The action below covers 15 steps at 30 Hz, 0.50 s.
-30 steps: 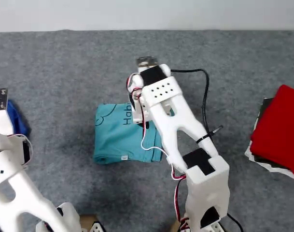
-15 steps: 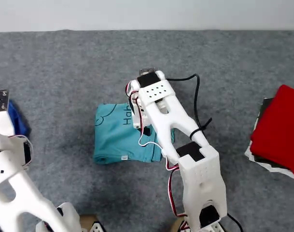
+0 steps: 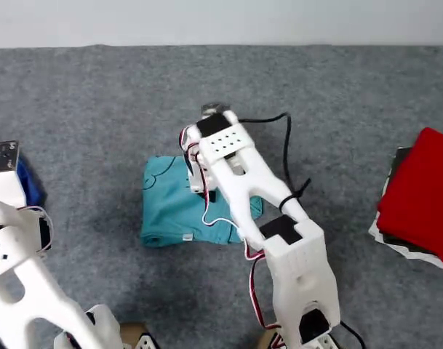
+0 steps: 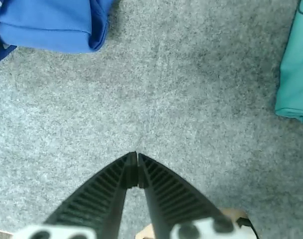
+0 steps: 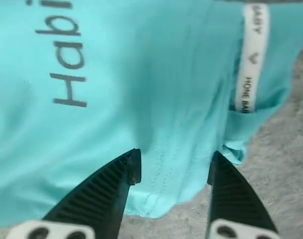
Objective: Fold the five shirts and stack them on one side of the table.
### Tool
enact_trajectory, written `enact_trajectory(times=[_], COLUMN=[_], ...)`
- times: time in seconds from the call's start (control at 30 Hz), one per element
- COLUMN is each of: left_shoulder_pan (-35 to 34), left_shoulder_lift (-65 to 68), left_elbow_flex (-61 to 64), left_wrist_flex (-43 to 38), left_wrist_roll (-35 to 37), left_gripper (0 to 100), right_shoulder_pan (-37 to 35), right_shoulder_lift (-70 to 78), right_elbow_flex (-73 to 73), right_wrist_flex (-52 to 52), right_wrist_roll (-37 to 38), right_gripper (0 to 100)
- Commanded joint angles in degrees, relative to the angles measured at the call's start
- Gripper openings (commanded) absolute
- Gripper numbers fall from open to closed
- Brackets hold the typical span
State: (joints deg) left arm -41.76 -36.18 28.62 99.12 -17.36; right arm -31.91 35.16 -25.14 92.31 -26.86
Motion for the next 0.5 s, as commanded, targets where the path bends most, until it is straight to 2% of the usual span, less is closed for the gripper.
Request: enact_trajectory(times=[0.0,0.27,0.33,0.47], left_shoulder_pan=[0.35,0.35,0.35,0.35], left_shoulder_lift=[-1.32,-1.32,-1.32,-1.32], left_elbow_flex=[-0.31,-0.31,-0.31,-0.31], left_wrist_flex=[1.23,1.23,1.23,1.23], left_wrist_roll=[-0.09,-0.09,-0.09,-0.09], left_gripper=[0,0,0,0], right_shoulder_pan=[-0.57,1.36,1.89,1.98], right_shoulder_lift=[1.36,6.46,6.37,5.14], right_elbow_flex=[-0.62,-0.62,-0.79,-3.87], right_wrist_flex=[-0.57,-0.40,-0.40,1.63], right_wrist_roll=[-0.70,-2.99,-2.81,-1.14], right_gripper=[22.1,21.6,17.1,1.0])
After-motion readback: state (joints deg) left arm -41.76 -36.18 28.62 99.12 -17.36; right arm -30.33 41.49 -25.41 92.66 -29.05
